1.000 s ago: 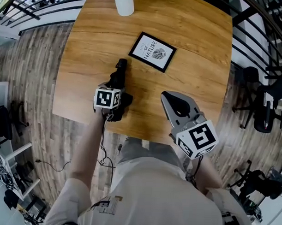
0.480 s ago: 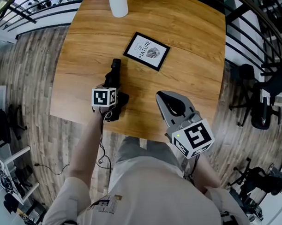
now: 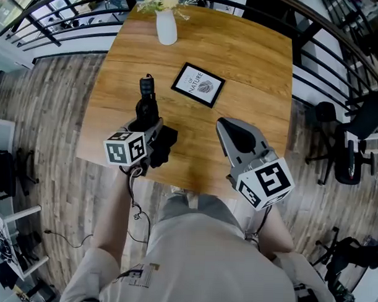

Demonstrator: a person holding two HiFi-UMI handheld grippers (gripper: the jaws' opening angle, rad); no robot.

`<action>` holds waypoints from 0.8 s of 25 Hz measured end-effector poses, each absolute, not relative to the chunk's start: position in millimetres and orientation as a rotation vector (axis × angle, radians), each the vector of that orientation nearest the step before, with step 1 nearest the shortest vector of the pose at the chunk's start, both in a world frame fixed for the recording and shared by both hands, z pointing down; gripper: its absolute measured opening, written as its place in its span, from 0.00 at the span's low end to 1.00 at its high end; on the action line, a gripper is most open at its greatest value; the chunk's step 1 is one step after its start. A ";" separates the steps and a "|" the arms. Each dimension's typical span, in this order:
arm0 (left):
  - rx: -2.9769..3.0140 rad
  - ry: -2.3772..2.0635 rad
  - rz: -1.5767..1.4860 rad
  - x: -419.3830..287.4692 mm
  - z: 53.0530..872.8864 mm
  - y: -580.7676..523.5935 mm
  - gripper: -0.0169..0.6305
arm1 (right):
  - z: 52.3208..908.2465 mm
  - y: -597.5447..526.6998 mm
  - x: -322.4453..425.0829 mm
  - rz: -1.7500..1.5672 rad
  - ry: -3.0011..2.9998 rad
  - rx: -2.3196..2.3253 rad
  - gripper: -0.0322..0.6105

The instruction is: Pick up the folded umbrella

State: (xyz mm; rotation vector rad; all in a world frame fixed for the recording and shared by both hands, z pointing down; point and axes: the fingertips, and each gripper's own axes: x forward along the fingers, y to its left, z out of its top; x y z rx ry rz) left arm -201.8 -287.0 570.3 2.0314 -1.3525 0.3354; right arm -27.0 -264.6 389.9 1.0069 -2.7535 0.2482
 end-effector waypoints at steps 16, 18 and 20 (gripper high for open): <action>2.486 -1.795 -0.085 -202.5 265.8 -212.8 0.42 | 215.5 -215.0 -0.8 -0.211 -2.978 1.131 0.09; 2.527 -1.793 -0.113 -199.5 250.3 -201.3 0.42 | 206.2 -208.4 -2.2 -0.264 -2.983 1.125 0.09; 2.561 -1.818 -0.119 -199.1 239.2 -189.8 0.42 | 200.6 -202.9 -3.9 -0.295 -2.985 1.111 0.09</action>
